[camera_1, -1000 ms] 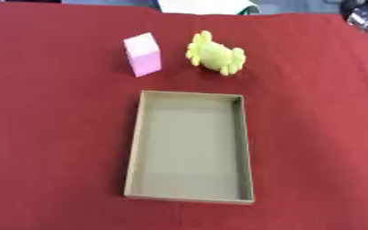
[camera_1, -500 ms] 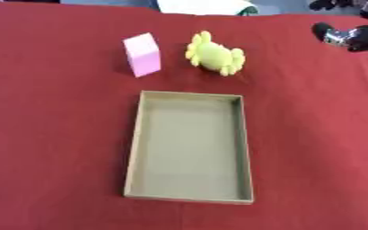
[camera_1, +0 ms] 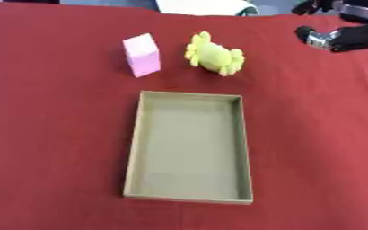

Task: Pick up objects on the table and place them in the box.

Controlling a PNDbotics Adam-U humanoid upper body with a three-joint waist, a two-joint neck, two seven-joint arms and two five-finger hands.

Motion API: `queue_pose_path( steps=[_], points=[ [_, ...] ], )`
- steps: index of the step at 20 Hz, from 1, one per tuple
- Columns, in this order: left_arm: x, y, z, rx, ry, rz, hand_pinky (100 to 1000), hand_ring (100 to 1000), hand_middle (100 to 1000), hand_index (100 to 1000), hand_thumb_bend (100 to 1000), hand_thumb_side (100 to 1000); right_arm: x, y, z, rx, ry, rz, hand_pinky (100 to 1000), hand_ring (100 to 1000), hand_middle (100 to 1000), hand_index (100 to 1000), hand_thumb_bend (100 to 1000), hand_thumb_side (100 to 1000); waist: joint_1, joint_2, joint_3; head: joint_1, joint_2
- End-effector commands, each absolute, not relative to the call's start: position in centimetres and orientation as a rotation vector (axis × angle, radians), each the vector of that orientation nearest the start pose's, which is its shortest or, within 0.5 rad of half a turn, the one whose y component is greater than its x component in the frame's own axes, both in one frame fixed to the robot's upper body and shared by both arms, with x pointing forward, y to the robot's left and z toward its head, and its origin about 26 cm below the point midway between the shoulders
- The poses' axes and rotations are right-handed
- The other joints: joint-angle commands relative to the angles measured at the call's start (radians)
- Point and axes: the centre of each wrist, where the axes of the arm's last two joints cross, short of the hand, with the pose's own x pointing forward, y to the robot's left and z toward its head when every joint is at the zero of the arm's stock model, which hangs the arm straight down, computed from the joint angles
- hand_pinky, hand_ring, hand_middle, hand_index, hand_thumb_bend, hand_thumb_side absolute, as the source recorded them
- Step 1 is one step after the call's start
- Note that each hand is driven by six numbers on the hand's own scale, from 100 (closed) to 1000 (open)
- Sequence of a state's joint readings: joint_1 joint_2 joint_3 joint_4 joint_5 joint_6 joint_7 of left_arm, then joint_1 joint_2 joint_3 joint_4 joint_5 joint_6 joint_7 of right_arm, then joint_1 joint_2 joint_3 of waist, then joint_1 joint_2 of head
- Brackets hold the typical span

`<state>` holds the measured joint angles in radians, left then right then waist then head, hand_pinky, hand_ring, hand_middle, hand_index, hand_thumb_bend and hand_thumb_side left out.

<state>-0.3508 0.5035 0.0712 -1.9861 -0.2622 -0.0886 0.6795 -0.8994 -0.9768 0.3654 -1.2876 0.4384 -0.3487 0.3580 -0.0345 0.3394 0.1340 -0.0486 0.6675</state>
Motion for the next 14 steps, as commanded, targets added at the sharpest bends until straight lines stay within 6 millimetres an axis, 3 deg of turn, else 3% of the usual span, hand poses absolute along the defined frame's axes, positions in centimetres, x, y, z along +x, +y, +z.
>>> queue_pose_path(
  steps=[1,14],
  points=[
    [29.9,29.8,24.7,-1.199,3.3,-0.19,690,685,605,798,444,727,41.3,-36.1,32.4,-1.021,-1.608,1.716,817,836,816,932,194,1000,0.003,-0.026,-0.001,-0.005,0.003],
    [29.9,29.7,24.6,-1.184,3.313,-0.189,690,684,605,797,444,727,46.1,-31.7,31.7,-0.959,-1.633,1.697,814,828,786,924,273,1000,0.002,-0.028,0.013,-0.027,0.008]
  ],
)
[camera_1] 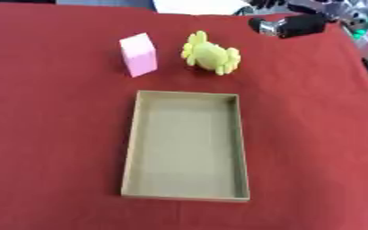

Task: Pick up objects on the table and place them in the box.

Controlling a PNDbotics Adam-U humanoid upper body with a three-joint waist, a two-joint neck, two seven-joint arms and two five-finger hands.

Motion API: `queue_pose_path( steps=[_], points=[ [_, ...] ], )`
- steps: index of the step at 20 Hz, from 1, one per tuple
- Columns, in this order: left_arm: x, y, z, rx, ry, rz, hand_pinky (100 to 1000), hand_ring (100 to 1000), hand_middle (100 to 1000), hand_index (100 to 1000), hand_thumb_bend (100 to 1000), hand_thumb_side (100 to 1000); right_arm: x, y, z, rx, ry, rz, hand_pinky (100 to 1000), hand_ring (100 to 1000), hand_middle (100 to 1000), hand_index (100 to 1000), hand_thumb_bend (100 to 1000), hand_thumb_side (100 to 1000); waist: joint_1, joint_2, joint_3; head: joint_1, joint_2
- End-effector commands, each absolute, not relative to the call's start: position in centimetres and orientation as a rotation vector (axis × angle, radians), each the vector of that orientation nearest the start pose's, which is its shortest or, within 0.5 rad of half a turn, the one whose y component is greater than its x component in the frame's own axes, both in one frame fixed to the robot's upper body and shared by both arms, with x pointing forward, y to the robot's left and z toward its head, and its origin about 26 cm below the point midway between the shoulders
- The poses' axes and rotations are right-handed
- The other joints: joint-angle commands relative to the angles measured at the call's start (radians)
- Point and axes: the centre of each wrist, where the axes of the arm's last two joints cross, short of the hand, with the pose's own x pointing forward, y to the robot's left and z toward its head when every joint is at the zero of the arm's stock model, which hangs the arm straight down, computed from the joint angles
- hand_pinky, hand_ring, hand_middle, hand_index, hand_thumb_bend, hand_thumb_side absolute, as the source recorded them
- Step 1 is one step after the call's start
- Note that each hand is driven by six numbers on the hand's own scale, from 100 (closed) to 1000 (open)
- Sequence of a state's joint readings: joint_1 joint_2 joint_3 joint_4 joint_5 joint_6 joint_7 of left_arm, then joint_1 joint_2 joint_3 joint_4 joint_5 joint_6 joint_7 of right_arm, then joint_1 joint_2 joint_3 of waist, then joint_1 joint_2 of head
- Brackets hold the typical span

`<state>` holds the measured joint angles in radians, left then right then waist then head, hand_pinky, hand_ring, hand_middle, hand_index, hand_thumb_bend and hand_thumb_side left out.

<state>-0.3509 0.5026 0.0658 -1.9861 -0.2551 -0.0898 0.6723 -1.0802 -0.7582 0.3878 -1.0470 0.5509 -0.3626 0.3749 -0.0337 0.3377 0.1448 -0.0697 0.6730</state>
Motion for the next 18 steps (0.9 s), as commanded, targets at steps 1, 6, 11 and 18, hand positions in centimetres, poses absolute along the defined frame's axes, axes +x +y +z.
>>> queue_pose_path(
  steps=[1,6,11,18],
  points=[
    [29.9,29.6,24.6,-1.182,3.314,-0.189,690,684,605,797,444,727,46.4,-31.5,31.6,-0.951,-1.629,1.692,815,827,785,925,295,1000,0.001,-0.027,0.005,-0.008,0.002],
    [30.0,29.6,24.6,-1.173,3.318,-0.189,691,684,605,797,444,727,47.8,-30.0,30.7,-0.9,-1.601,1.689,818,824,775,921,350,979,0.001,-0.027,0.017,-0.018,0.003],
    [30.0,29.5,24.6,-1.163,3.322,-0.192,691,683,605,797,444,726,48.7,-28.7,29.8,-0.875,-1.553,1.714,823,821,768,914,440,899,-0.001,-0.026,0.023,-0.027,0.002],
    [30.0,29.4,24.6,-1.156,3.326,-0.187,690,682,603,796,442,725,49.4,-28.7,28.6,-0.904,-1.511,1.717,823,821,763,907,553,824,-0.004,-0.021,0.033,-0.038,0.002]
  ],
)
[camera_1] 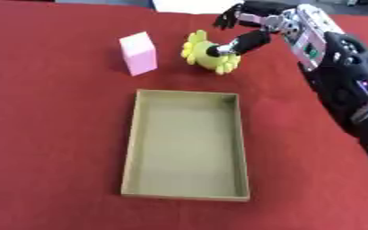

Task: Pick up objects on the table and place them in the box.

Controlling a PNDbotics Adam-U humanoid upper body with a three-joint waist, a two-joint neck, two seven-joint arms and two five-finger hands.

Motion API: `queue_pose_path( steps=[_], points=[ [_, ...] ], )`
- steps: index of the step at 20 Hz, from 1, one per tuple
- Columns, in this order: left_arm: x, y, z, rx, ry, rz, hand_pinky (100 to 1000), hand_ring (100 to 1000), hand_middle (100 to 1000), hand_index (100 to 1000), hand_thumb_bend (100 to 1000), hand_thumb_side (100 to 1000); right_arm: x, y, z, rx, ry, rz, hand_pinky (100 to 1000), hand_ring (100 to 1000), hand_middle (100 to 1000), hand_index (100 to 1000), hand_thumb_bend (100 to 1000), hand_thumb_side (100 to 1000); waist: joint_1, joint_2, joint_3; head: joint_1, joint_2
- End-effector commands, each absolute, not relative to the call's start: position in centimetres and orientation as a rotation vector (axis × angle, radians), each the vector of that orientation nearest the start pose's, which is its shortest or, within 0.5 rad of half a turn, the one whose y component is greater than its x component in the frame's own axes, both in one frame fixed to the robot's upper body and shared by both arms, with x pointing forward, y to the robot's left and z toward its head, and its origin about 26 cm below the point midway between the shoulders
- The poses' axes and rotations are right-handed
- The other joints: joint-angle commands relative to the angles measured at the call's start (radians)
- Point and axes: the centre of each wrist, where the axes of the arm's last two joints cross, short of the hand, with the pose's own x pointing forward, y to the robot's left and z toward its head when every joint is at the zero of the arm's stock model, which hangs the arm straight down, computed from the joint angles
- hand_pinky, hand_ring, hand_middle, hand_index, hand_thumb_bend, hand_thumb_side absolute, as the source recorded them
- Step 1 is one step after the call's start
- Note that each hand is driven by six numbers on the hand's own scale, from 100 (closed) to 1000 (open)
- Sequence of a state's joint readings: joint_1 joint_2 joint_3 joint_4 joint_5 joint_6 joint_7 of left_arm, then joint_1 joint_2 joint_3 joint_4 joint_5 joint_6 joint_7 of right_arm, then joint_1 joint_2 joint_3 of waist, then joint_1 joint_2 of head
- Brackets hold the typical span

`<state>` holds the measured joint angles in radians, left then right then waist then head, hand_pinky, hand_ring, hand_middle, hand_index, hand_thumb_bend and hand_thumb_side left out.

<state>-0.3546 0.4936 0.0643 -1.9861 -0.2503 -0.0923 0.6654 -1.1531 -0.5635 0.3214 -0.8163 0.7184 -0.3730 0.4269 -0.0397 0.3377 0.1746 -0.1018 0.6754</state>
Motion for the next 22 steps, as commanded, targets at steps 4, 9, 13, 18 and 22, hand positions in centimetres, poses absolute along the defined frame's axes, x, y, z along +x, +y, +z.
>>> queue_pose_path(
  steps=[4,9,13,18,22],
  points=[
    [30.0,29.3,24.7,-1.145,3.331,-0.178,690,681,603,796,441,724,49.7,-28.5,28.1,-0.936,-1.499,1.721,818,812,728,896,581,794,0.003,-0.018,0.01,-0.016,0.0],
    [30.0,29.2,24.6,-1.138,3.337,-0.172,690,679,601,794,441,725,50.1,-28.6,27.2,-0.971,-1.495,1.699,808,793,699,882,587,770,0.003,-0.013,0.02,-0.025,0.0],
    [30.0,29.2,24.6,-1.135,3.339,-0.168,690,678,601,793,439,725,50.2,-28.5,26.6,-0.988,-1.508,1.693,787,756,620,840,593,751,0.001,-0.01,0.026,-0.028,0.001],
    [30.1,29.1,24.6,-1.132,3.342,-0.163,689,677,601,793,438,727,50.4,-28.4,25.8,-0.997,-1.52,1.698,759,696,549,788,590,702,-0.002,-0.006,0.032,-0.03,0.004],
    [30.1,29.1,24.6,-1.127,3.344,-0.159,688,676,600,793,434,729,50.6,-28.4,25.1,-1.012,-1.508,1.69,756,690,543,781,547,653,-0.003,-0.003,0.037,-0.034,0.005]
  ],
)
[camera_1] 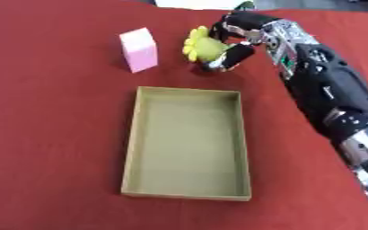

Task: Pick up objects on the table and place them in the box.

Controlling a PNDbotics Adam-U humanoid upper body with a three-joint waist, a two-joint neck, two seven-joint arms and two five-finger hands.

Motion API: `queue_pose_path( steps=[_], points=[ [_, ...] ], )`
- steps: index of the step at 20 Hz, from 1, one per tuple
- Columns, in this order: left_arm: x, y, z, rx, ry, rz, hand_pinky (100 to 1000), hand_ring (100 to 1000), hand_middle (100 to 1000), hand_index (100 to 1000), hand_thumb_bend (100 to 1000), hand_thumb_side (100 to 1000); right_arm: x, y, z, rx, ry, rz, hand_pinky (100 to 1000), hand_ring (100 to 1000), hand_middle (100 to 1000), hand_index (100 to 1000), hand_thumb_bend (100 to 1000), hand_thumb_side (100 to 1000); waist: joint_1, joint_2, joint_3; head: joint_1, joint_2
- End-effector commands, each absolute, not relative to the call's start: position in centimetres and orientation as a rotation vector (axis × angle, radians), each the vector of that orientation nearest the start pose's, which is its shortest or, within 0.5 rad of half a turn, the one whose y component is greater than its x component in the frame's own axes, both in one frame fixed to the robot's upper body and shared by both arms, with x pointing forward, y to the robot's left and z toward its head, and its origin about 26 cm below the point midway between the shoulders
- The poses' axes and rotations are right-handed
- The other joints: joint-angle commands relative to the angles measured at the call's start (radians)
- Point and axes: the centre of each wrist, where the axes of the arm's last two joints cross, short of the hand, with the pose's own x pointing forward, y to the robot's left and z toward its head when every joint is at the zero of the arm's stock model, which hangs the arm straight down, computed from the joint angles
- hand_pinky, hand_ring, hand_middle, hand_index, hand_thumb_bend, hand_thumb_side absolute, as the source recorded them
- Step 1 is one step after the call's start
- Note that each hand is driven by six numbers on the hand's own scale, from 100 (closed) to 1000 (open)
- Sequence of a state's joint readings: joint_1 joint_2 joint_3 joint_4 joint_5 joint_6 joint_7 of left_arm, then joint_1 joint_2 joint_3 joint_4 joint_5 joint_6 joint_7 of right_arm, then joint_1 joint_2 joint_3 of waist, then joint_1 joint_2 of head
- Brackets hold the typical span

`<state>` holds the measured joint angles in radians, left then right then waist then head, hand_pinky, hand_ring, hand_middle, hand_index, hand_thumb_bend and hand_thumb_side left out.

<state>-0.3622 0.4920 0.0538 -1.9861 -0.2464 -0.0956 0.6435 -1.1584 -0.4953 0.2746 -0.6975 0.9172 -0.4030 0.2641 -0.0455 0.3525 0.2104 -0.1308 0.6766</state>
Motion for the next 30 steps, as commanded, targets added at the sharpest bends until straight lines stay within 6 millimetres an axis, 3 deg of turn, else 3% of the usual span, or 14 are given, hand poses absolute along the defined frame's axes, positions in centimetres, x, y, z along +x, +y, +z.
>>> queue_pose_path(
  steps=[1,10,14,20,30],
  points=[
    [30.1,29.1,24.6,-1.127,3.344,-0.158,688,676,600,793,438,729,50.6,-28.5,24.9,-1.013,-1.503,1.684,755,689,542,780,553,662,0.003,-0.017,0.002,-0.005,0.004],
    [30.1,29.1,24.6,-1.13,3.346,-0.151,688,675,600,793,435,727,50.7,-28.6,24.5,-0.992,-1.534,1.662,708,606,472,709,423,510,0.004,-0.018,0.002,-0.005,0.007],
    [30.0,29.2,24.6,-1.136,3.344,-0.15,687,675,600,793,434,726,50.4,-28.9,25.0,-0.988,-1.562,1.642,703,595,463,701,377,495,0.006,-0.02,-0.002,-0.002,0.009],
    [30.0,29.3,24.6,-1.146,3.341,-0.134,687,675,600,793,434,728,49.3,-29.9,27.0,-1.009,-1.582,1.659,709,604,475,710,378,525,0.004,-0.025,-0.011,0.003,0.01],
    [30.0,29.4,24.7,-1.154,3.336,-0.122,689,676,601,793,436,727,47.8,-29.7,30.2,-1.024,-1.628,1.629,719,615,482,721,350,543,0.009,-0.036,-0.024,0.0,0.006]
  ],
)
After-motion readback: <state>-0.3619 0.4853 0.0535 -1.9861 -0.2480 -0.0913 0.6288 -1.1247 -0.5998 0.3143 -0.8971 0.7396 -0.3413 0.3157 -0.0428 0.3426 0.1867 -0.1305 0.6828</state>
